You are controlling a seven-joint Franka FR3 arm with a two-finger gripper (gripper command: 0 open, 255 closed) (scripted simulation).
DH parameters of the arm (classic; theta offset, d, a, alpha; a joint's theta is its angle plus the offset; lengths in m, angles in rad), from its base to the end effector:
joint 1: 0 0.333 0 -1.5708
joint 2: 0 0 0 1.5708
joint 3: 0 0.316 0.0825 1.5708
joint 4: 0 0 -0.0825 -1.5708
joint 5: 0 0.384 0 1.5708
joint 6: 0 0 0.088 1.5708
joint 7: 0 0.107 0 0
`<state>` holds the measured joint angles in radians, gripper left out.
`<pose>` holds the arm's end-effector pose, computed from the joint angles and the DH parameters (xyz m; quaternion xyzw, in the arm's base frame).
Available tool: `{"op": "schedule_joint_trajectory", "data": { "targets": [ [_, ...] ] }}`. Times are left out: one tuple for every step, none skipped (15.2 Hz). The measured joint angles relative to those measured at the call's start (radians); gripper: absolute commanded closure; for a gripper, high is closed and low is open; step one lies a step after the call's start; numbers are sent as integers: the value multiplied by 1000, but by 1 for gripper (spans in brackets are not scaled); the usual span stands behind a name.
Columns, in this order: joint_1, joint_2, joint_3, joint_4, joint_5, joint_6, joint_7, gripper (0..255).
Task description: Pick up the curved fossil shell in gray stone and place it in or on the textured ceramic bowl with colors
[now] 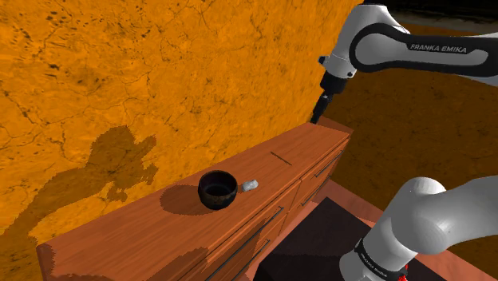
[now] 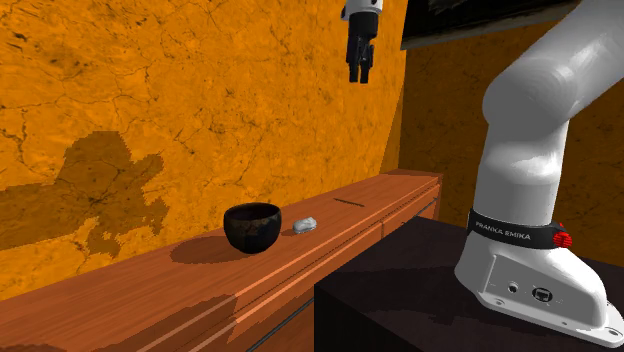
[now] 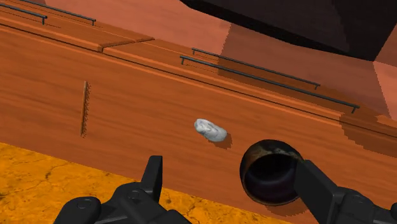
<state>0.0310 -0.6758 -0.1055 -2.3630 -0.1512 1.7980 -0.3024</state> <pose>0.3558 -0.0468 0.5705 0.9883 0.1360 0.0461 0.0504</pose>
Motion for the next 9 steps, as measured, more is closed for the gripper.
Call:
{"op": "schedule_joint_trajectory", "data": {
  "targets": [
    [7,30,-10,-1,-5,25,-25,0],
    [15,57,-15,-9,-8,55,-45,0],
    [22,77,-22,-30,-13,89,-65,0],
    [27,104,-33,-29,-18,111,-92,0],
    [35,129,-37,-42,-21,143,-110,0],
    [41,163,-47,-39,-25,170,-137,0],
    [46,189,-55,-51,-30,202,-161,0],
    [53,221,-62,-51,-33,229,-183,0],
    [59,250,-67,-55,-35,256,-205,0]
  ]
}}
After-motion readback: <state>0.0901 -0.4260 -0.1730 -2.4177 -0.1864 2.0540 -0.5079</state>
